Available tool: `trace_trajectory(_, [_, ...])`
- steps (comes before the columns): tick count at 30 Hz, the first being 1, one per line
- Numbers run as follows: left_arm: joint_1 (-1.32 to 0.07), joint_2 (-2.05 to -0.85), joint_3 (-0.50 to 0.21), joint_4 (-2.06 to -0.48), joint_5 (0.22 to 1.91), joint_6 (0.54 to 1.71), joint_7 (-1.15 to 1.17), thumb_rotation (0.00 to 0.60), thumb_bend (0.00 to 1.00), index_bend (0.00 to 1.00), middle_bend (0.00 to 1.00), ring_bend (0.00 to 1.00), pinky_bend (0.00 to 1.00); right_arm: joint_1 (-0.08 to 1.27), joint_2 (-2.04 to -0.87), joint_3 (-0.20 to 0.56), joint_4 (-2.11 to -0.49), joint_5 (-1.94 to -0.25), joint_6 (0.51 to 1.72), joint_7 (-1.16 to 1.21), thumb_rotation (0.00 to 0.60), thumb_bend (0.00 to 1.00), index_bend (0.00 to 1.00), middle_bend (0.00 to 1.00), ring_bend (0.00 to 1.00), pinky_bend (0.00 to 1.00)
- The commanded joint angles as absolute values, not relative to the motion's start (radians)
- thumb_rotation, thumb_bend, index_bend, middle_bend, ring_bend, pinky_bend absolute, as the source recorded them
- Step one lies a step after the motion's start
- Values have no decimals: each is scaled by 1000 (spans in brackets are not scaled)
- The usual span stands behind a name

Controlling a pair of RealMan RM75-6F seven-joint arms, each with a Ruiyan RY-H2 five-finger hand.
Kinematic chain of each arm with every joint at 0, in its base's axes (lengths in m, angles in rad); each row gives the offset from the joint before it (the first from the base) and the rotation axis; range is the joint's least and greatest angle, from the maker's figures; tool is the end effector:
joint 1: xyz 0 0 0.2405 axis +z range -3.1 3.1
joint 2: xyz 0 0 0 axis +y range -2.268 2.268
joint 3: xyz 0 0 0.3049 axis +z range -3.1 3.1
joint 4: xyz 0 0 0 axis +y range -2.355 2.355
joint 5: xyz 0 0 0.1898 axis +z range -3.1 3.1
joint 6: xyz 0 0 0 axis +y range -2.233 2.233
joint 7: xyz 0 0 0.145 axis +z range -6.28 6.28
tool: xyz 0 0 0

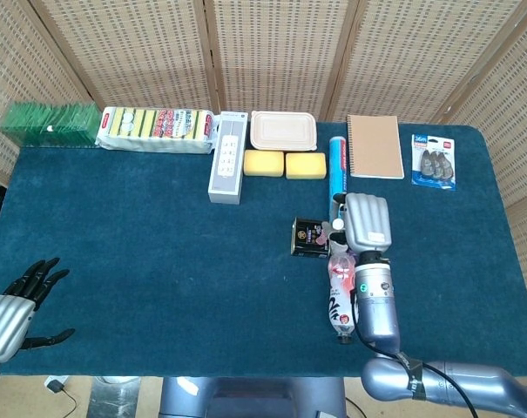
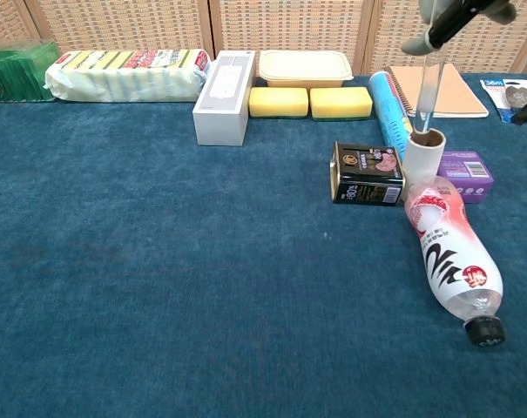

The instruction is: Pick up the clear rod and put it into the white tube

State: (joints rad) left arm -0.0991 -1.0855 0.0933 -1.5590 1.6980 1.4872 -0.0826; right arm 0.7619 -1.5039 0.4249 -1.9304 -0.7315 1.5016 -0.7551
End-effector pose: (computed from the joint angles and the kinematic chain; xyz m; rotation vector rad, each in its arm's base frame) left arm -0.3417 0.1585 0.1855 -1.6388 -0.9294 -0.9096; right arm -0.1253 -0.3694 0.0982 1.3178 -0.9889 1.0471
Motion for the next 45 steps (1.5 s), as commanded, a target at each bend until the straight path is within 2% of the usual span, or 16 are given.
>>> trace_trajectory(1, [-99, -1085, 94, -1559, 1699, 1488, -83, 446, 112, 106, 51, 24, 227, 764, -1483, 432, -1956, -747, 1518, -772, 600, 290, 776, 946, 979, 865])
trace_trajectory(12, [-97, -1082, 96, -1558, 1705, 1495, -92, 454, 112, 107, 50, 24, 227, 759, -1445, 423, -2040, -775, 1549, -798, 600, 290, 780, 977, 1000, 890])
trace_trajectory(21, [-95, -1077, 101, -1556, 1718, 1504, -103, 455, 113, 106, 50, 25, 226, 719, -1402, 347, -2182, -837, 1556, -799, 600, 311, 783, 1000, 1000, 932])
trace_trajectory(30, [-89, -1074, 106, -1552, 1734, 1521, -112, 450, 112, 106, 51, 25, 227, 749, -1343, 499, -2162, -787, 1628, -825, 600, 317, 785, 1000, 1000, 938])
trace_trajectory(33, [-87, -1073, 106, -1551, 1734, 1525, -115, 449, 112, 107, 51, 24, 227, 736, -1324, 485, -2193, -773, 1622, -825, 600, 318, 785, 1000, 1000, 939])
trace_trajectory(38, [-85, -1072, 105, -1548, 1733, 1529, -124, 451, 112, 107, 51, 24, 227, 675, -1244, 383, -2299, -804, 1560, -798, 600, 318, 786, 1000, 1000, 943])
trace_trajectory(39, [-85, -1072, 105, -1547, 1732, 1529, -124, 453, 112, 107, 51, 24, 227, 672, -1233, 383, -2293, -806, 1557, -794, 600, 318, 786, 1000, 1000, 943])
trace_trajectory(41, [-88, -1074, 105, -1550, 1733, 1523, -119, 452, 112, 106, 52, 25, 227, 680, -1221, 463, -2177, -784, 1600, -762, 600, 319, 786, 1000, 1000, 944])
trace_trajectory(42, [-88, -1073, 106, -1550, 1734, 1523, -118, 449, 112, 106, 52, 24, 227, 684, -1226, 472, -2158, -779, 1604, -757, 600, 321, 787, 1000, 1000, 944])
trace_trajectory(45, [-85, -1071, 108, -1552, 1741, 1531, -121, 452, 113, 106, 52, 25, 227, 676, -1227, 433, -2167, -804, 1587, -753, 600, 325, 787, 1000, 1000, 945])
